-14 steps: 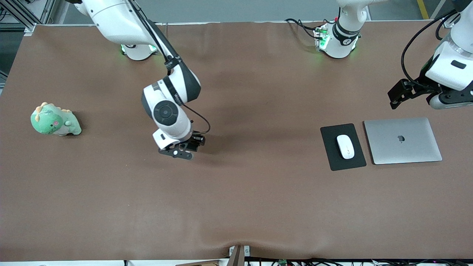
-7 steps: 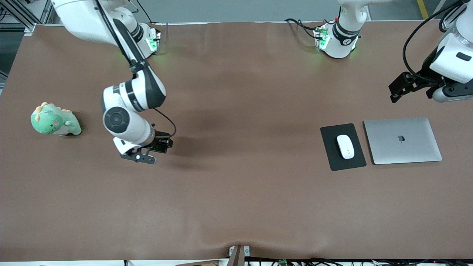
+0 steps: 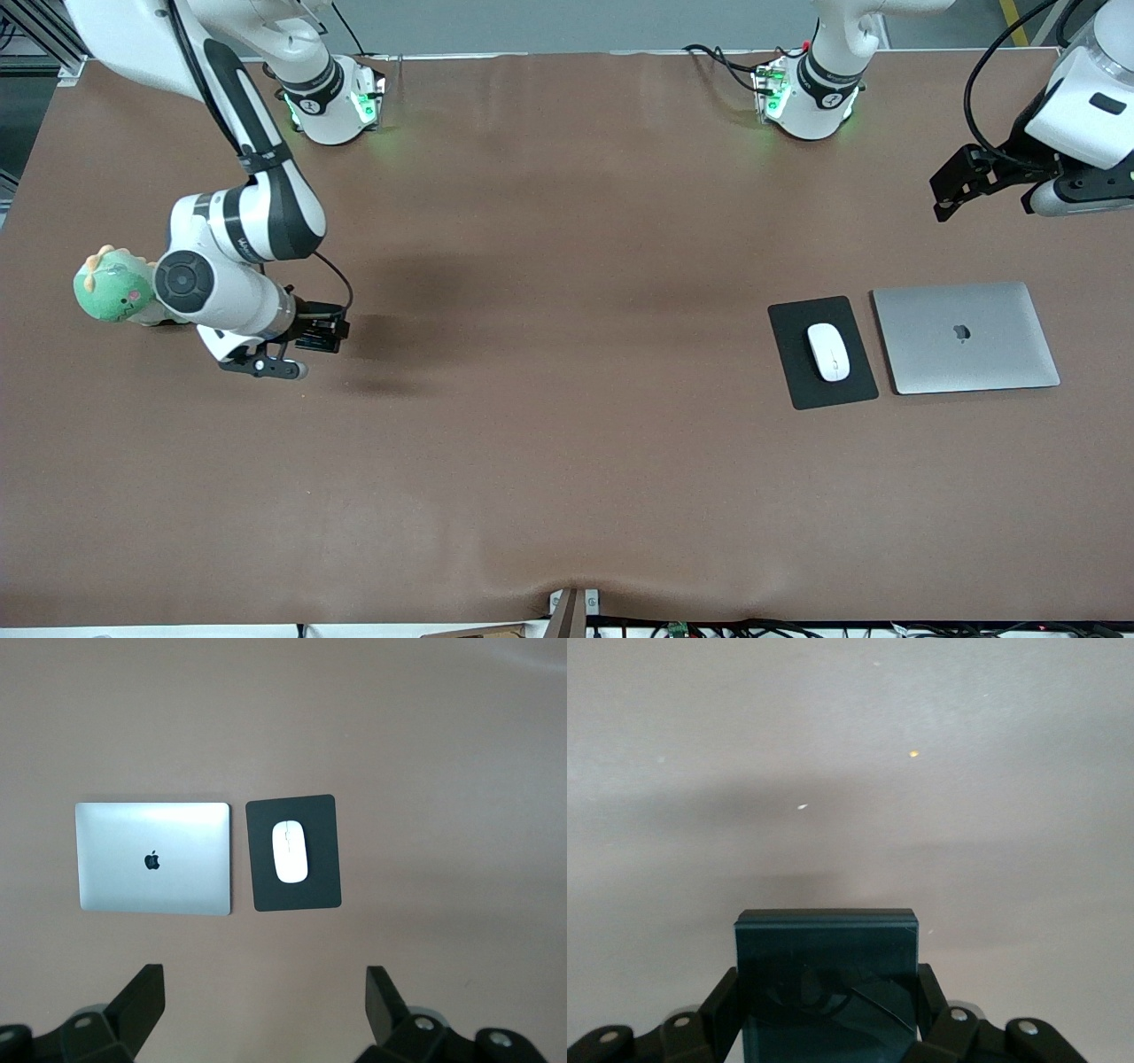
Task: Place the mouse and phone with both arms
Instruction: 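Carry the black phone with the right gripper toward the green plush toy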
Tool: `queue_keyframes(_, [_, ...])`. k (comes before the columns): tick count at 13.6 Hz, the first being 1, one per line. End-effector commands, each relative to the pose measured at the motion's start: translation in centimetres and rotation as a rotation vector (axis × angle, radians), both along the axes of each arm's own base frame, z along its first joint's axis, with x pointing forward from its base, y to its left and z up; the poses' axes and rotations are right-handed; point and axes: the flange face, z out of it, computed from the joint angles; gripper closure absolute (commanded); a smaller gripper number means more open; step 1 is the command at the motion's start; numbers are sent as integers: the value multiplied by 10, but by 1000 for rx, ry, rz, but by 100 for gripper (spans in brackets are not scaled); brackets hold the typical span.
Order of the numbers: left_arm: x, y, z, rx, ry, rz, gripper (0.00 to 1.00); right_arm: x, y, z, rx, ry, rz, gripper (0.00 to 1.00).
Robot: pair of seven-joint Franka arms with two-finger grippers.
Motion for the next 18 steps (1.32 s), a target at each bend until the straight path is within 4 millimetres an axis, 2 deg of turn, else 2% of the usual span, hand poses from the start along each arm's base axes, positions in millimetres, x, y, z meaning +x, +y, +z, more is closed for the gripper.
queue_keyframes(1, [-11,5,3,17,0,-14,0,-29,-34,-9,10,-53,53,100])
queue_keyframes(8, [-11,3,6,15,-5,-13,0,-50,-129,-39,25,-82,141,100])
queue_keyframes(13, [-10,2,4,-1,6,-18,0,-81,-152,-71,17,-98,165,100])
queue_keyframes(18, [-2,22,-5,-46,30,30,0,-99,-182,-96,15,-105,202,100])
